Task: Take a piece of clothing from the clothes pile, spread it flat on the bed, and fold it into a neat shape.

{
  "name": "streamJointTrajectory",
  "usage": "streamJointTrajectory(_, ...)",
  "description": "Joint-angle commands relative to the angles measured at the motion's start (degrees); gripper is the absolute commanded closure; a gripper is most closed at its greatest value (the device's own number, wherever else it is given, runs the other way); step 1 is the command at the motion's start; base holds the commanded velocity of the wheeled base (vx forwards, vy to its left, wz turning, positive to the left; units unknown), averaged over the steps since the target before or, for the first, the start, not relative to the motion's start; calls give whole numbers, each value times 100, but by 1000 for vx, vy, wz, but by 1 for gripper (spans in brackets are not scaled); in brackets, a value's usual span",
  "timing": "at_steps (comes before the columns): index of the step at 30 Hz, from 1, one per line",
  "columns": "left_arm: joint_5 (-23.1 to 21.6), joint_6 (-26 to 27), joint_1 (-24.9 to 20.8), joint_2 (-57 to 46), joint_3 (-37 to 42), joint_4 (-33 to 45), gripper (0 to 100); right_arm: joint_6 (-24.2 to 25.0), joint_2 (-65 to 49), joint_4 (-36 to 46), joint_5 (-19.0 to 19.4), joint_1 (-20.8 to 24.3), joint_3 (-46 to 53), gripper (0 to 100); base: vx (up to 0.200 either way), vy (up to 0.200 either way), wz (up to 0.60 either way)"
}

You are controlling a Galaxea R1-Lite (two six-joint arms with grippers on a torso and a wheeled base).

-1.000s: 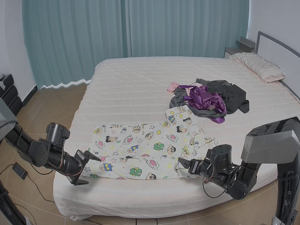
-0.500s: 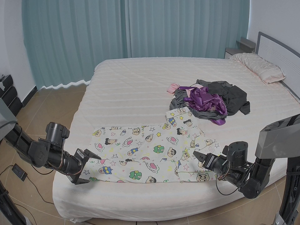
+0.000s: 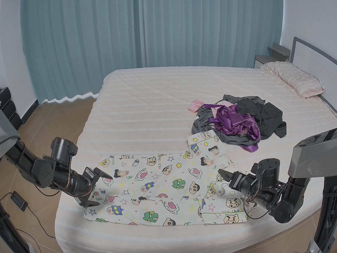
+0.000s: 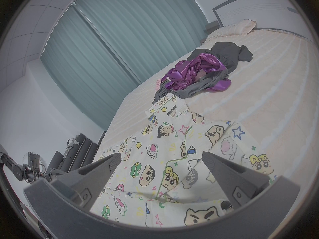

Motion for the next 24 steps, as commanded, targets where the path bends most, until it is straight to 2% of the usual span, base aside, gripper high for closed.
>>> streamJointTrajectory(1, 2, -2, -5, 18, 2, 3, 0, 1, 1, 1, 0, 7, 2, 0, 0, 0, 0)
streamJointTrajectory(15, 19, -81, 4, -17, -33, -24, 0, 1, 27, 9, 0, 7, -25, 0, 0, 0, 0)
streamJointTrajectory(21, 54, -73, 4, 18, -7, -129, 0, 1, 27, 9, 0, 7, -7, 0, 200, 0, 0)
streamJointTrajectory(24, 46, -64, 4, 27, -7, -138, 0, 1, 27, 9, 0, 7, -7, 0, 0, 0, 0)
